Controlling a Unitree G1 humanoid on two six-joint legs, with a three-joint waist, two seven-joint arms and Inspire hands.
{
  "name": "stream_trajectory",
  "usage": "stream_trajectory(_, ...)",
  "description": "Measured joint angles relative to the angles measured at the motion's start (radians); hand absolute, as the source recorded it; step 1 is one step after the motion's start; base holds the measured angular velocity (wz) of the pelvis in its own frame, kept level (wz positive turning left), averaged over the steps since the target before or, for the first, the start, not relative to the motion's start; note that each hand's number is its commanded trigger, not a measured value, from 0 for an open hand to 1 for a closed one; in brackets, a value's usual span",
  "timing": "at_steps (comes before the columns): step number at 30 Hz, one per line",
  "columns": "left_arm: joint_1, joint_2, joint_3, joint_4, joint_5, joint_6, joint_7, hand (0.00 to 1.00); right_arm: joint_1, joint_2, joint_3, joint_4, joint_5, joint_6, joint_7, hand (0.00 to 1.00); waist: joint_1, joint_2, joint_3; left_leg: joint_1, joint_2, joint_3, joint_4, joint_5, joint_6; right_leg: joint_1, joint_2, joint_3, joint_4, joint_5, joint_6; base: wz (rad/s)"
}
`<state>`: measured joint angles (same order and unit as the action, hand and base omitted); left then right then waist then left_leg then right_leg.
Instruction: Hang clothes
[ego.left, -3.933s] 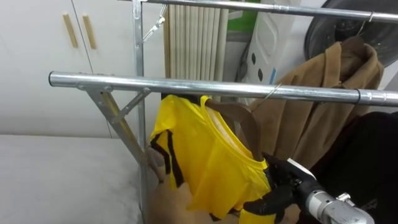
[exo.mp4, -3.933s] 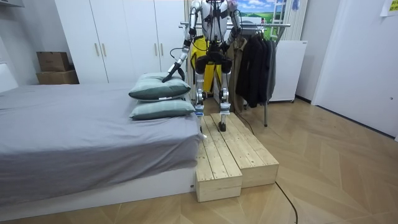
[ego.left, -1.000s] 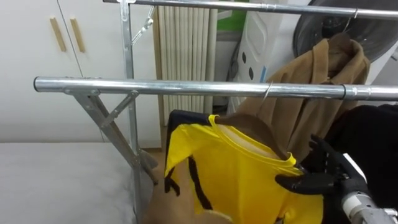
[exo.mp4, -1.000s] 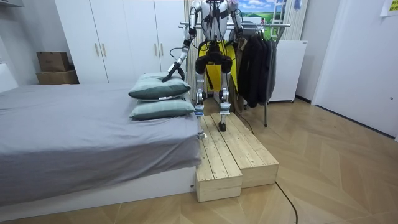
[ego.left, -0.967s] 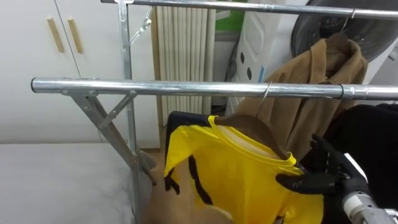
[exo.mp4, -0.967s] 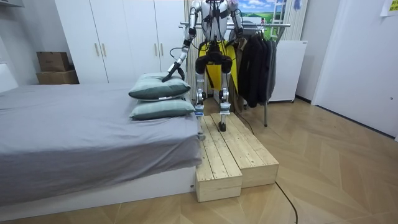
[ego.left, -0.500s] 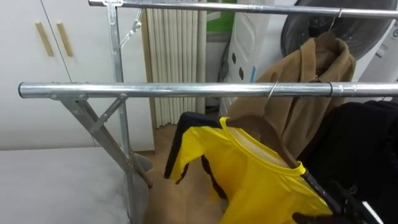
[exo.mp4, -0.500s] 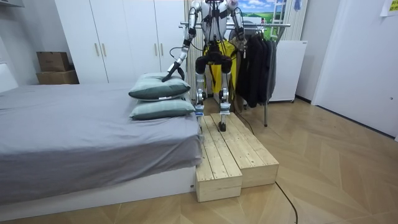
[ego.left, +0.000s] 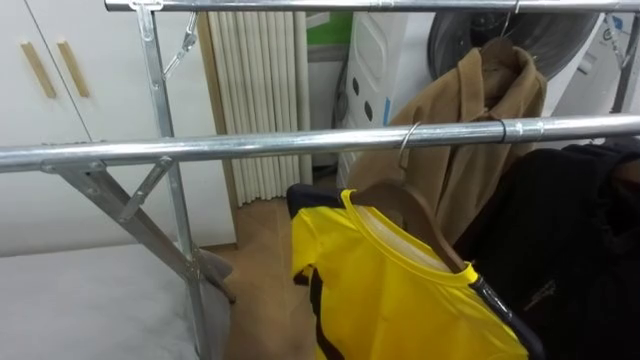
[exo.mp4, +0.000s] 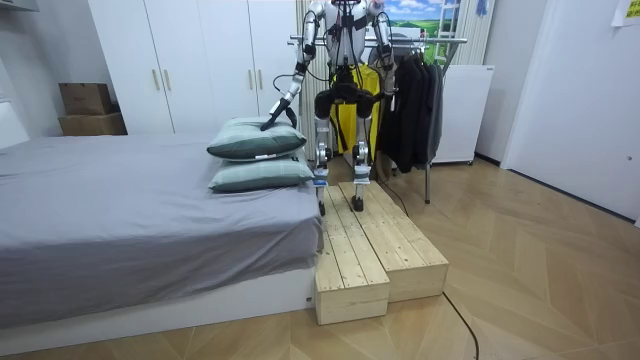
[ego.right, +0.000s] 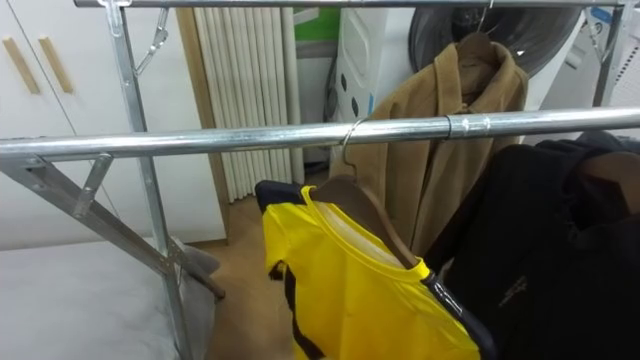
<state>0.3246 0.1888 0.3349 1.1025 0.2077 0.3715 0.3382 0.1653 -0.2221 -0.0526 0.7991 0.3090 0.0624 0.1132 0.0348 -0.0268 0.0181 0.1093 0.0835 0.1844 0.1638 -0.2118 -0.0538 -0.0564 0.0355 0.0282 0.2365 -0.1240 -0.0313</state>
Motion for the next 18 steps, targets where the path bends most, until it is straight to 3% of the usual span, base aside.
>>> stream_trajectory(10,0.0,-0.01,-0.035,0.02,-0.011,-0.008,0.015,0.0,-0.002,0.033,0.074,0.221,0.005,-0.063,0.053,0.0,-0.005,0.016,0.0005,0.002,-0.003,0.0,0.0,0.0,0.0,0.003,0.001,0.011,-0.002,0.001,0.003,-0.01)
stream_trajectory(18,-0.007,-0.012,-0.064,0.07,-0.021,-0.023,0.013,0.0,-0.008,0.036,0.076,0.335,0.102,-0.108,0.103,0.0,-0.048,0.031,0.0001,-0.018,-0.004,0.001,-0.001,0.0,0.0,-0.023,0.001,0.014,0.004,0.0,0.003,-0.01)
